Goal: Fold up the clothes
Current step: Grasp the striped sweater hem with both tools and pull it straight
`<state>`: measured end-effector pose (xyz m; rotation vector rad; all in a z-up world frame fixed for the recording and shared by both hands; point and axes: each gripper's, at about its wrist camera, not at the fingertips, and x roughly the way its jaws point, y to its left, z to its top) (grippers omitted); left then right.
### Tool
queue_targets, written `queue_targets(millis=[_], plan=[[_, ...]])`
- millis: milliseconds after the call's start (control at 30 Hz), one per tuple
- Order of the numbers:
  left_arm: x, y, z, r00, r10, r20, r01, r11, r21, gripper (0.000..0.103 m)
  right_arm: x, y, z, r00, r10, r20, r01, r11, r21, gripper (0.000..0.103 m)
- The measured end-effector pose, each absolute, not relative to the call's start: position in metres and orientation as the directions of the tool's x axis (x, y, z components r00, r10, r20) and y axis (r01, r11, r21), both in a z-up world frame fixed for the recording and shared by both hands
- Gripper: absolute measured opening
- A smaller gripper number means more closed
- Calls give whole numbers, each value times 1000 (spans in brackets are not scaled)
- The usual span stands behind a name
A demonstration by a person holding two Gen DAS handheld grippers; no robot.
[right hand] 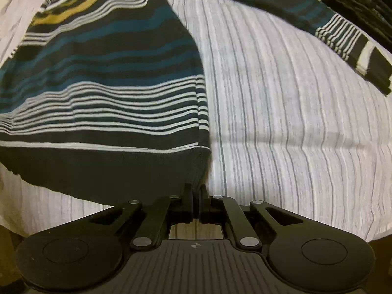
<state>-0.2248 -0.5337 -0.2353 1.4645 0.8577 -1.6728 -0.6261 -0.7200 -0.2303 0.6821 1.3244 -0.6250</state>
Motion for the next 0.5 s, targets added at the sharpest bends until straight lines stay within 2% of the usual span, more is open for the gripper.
queue_targets(millis=[67,200,267,367,500], plan=[[-217,-552,-233,-48,-124,-991,864,-502,21,46,-624,-720,-236,134,-23,-991,754,651,87,1],[-208,-575,-238,-17,-198,-980,928,-367,58,46,-625,-722,-240,134,-10,-991,791,603,101,1],[-208,-568,-229,-66,-272,-960,972,-237,1,47,-625,-724,-239,144,-2,-990,813,571,117,2],[-208,-537,-224,-145,-378,-914,988,-5,-155,55,-624,-723,-233,152,-12,-988,811,573,118,2],[-222,-503,-245,-94,-379,-921,984,106,-144,57,-627,-716,-228,179,-37,-983,818,561,127,2]])
